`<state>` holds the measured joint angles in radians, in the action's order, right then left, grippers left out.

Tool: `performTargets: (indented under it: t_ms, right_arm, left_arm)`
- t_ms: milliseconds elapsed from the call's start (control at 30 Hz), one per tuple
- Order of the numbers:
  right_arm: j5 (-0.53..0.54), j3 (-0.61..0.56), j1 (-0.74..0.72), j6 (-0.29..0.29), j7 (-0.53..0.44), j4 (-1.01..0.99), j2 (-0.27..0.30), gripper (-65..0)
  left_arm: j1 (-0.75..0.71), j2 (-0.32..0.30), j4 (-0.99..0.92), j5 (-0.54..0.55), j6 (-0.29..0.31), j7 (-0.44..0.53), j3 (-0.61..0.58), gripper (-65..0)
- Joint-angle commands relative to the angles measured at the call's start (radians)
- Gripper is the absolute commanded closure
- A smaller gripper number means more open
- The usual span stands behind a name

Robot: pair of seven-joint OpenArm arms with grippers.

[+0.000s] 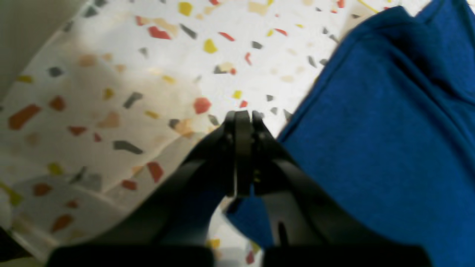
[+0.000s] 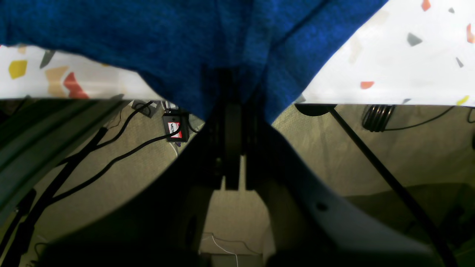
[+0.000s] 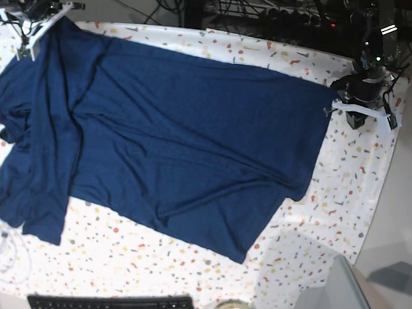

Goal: Layout the t-shirt on the table in an organized manner, then fold the t-shirt properly
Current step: 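Grasp opposite shirt corners with both grippers and pull them apart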

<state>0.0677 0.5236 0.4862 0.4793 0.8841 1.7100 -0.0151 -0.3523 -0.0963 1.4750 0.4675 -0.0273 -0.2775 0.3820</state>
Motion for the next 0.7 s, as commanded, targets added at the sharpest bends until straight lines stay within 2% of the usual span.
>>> performTargets:
  t_ms: [0,267,333,467,533,667]
  right_arm:
    - [0.004,-0.001,-0.005,0.000,-0.010,0.012,0.005,0.0]
    - [-0.001,0.008,-0.017,-0.008,-0.003,0.018,0.008,-1.2]
    - [-0.003,0.023,-0.017,-0.008,0.016,0.023,0.008,-6.9]
    - [-0.003,0.085,-0.017,-0.008,0.039,0.078,0.005,-27.0]
    - [0.001,0.122,-0.025,-0.008,0.024,0.106,0.005,-29.9]
    - [-0.003,0.171,-0.126,-0.008,-0.107,0.045,0.020,-29.7]
  left_arm:
    - [0.002,-0.007,0.014,-0.002,0.002,0.022,0.002,0.0]
    - [0.019,-0.003,0.014,-0.002,0.002,0.022,-0.010,0.0]
    - [0.035,0.000,0.013,-0.002,0.002,0.021,-0.015,0.0]
    - [0.063,-0.004,-0.009,-0.002,0.002,0.022,-0.053,0.0]
    - [0.072,-0.001,-0.024,-0.002,0.002,0.022,-0.067,0.0]
    - [0.114,-0.006,-0.115,-0.003,0.002,0.024,-0.099,0.0]
